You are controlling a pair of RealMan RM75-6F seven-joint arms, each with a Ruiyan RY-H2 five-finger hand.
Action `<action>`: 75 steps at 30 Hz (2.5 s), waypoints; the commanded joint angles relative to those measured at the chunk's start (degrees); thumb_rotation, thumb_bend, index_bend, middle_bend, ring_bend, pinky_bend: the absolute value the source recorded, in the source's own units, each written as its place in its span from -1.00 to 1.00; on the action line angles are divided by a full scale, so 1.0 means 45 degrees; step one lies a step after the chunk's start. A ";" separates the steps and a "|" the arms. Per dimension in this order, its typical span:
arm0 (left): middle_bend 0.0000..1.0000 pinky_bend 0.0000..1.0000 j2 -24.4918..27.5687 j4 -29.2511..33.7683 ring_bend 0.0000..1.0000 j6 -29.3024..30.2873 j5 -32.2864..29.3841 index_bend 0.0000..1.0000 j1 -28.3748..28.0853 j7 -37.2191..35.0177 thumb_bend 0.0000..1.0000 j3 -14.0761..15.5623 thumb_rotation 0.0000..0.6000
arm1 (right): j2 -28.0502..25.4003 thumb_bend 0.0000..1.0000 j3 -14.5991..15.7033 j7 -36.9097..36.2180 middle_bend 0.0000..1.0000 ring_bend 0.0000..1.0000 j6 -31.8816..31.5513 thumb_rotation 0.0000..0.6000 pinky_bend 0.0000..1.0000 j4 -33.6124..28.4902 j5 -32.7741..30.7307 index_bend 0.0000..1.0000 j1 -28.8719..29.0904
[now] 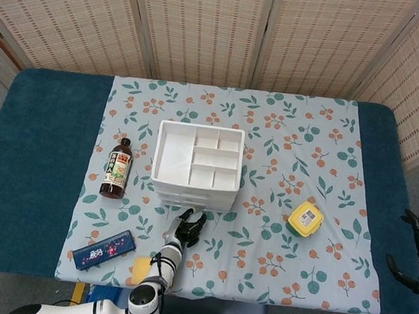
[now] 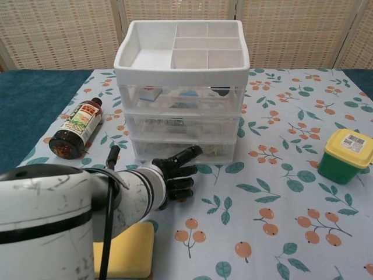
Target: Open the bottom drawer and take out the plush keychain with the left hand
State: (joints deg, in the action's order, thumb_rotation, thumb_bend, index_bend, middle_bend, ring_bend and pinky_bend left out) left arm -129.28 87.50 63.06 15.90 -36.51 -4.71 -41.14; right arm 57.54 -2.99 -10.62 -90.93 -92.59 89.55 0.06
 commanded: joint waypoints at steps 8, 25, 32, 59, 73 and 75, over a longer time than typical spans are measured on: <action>0.94 1.00 -0.0028 0.0135 1.00 0.0003 0.0152 -0.51 -0.0002 -0.0117 -0.20 -0.0015 1.00 | -0.0006 -0.30 0.0000 0.0020 -0.62 -0.81 -0.0016 1.00 -0.90 -0.0015 -0.0008 -0.97 -0.0027; 0.94 1.00 -0.0010 -0.0204 1.00 -0.0101 -0.0231 -0.36 -0.0299 0.0030 -0.16 -0.0408 1.00 | 0.0011 -0.30 -0.0024 -0.0030 -0.62 -0.81 0.0002 1.00 -0.90 0.0042 -0.0054 -0.97 -0.0038; 0.94 1.00 0.0021 -0.0209 1.00 -0.0113 -0.0340 -0.28 -0.0349 0.0066 -0.15 -0.0411 1.00 | 0.0018 -0.30 -0.0024 -0.0035 -0.62 -0.81 0.0002 1.00 -0.90 0.0049 -0.0065 -0.97 -0.0051; 0.94 1.00 0.0378 0.0649 1.00 0.0011 -0.0403 -0.20 0.0412 -0.0132 -0.14 0.0478 1.00 | 0.0093 -0.30 0.0012 -0.0072 -0.62 -0.81 -0.0016 1.00 -0.90 0.0098 0.0048 -0.97 -0.0057; 0.93 1.00 0.0716 0.1795 1.00 0.0402 0.0019 -0.97 0.1152 -0.0296 -0.15 0.1241 1.00 | 0.0136 -0.30 0.0001 -0.0083 -0.62 -0.81 0.0027 1.00 -0.90 0.0112 0.0078 -0.97 -0.0005; 0.92 1.00 0.0791 0.2006 1.00 0.0519 0.0040 -1.00 0.1303 -0.0339 -0.15 0.1315 1.00 | 0.0160 -0.30 0.0004 -0.0088 -0.62 -0.81 0.0036 1.00 -0.90 0.0121 0.0102 -0.97 0.0011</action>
State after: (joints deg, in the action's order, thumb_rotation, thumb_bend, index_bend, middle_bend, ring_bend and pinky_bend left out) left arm -125.93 96.15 65.10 15.95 -30.99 -6.07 -35.47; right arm 58.24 -2.97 -11.01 -90.78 -92.06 90.00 0.10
